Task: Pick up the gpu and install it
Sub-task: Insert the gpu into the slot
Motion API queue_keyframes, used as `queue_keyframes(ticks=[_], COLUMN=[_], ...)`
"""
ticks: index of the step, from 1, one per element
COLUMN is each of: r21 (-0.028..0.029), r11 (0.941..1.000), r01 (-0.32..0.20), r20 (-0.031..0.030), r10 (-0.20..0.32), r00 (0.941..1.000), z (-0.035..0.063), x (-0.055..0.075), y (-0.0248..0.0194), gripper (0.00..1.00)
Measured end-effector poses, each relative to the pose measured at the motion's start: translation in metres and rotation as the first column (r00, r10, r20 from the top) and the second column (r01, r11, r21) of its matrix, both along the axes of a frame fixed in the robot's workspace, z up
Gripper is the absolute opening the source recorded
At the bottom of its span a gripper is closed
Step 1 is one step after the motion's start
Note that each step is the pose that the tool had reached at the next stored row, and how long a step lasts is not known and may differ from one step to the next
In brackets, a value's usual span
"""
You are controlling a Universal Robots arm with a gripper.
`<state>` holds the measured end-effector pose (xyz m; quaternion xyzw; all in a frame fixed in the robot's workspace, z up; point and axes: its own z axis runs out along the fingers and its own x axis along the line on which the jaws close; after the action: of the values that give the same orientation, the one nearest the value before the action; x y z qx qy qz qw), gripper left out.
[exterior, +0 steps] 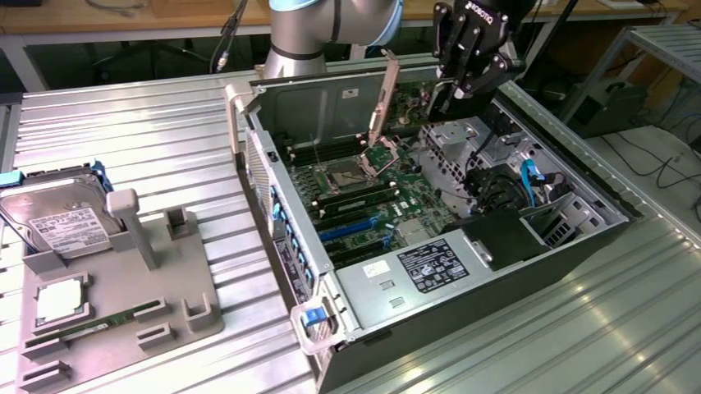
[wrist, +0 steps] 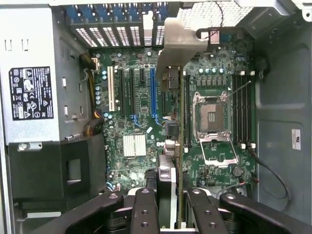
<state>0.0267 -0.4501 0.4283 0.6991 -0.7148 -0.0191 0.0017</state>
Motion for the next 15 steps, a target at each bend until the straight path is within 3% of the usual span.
queue_keyframes(ticks=[3,6,7,15], r21=[-0.0002,-0.0005,-0.0005,-0.0008], r11=[0.9997,0.9995,0.9995,0.9991], r01=[-0.023,-0.03,-0.031,0.043], r20=[0.0107,0.0349,0.0391,0.0415], r10=[0.023,0.03,0.031,-0.043], r00=[0.9997,0.9989,0.9988,0.9982], z=[-0.0009,-0.0015,-0.0021,-0.0123], x=[0.0,0.0,0.0,0.0], y=[-0.0001,-0.0001,0.0,0.0], gripper=[0.28,0.28,0.28,0.28])
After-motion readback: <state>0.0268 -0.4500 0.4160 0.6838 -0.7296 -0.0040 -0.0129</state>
